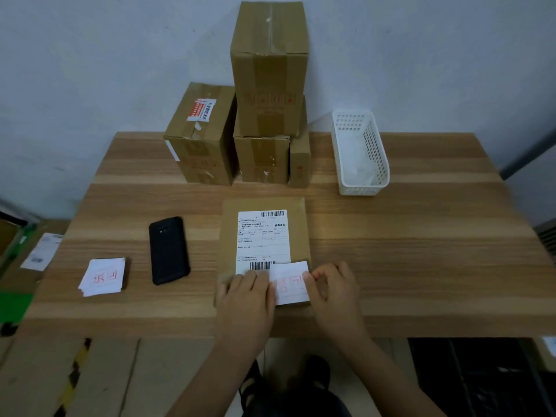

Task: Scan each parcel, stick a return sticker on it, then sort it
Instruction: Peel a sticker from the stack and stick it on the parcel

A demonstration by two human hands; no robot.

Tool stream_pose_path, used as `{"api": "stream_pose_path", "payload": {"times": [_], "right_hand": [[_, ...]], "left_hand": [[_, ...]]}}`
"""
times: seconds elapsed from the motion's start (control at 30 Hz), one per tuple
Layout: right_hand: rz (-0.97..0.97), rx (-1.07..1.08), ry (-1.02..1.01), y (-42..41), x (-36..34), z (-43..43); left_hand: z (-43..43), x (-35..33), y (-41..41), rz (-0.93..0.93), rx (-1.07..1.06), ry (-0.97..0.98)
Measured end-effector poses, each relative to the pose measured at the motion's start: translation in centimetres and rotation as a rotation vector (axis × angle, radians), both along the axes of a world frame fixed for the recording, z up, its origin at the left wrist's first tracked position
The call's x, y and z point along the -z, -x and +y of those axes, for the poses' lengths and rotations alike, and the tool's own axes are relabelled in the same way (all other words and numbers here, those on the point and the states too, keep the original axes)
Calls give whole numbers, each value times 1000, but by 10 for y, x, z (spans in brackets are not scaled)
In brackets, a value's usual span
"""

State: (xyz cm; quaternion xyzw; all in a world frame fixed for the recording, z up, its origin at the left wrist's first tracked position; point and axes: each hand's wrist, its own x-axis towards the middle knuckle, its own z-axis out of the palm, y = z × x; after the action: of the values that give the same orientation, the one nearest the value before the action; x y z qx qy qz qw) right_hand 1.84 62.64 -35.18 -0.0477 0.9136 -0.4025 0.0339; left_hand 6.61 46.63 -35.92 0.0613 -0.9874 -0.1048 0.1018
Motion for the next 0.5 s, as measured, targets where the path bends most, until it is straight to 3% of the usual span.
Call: {"api": "stream_pose_path", "payload": {"times": [0.5], "right_hand": [[-12,7,-86,-7,0,1]], "left_hand": [[0,3,-3,7,26,33]]}}
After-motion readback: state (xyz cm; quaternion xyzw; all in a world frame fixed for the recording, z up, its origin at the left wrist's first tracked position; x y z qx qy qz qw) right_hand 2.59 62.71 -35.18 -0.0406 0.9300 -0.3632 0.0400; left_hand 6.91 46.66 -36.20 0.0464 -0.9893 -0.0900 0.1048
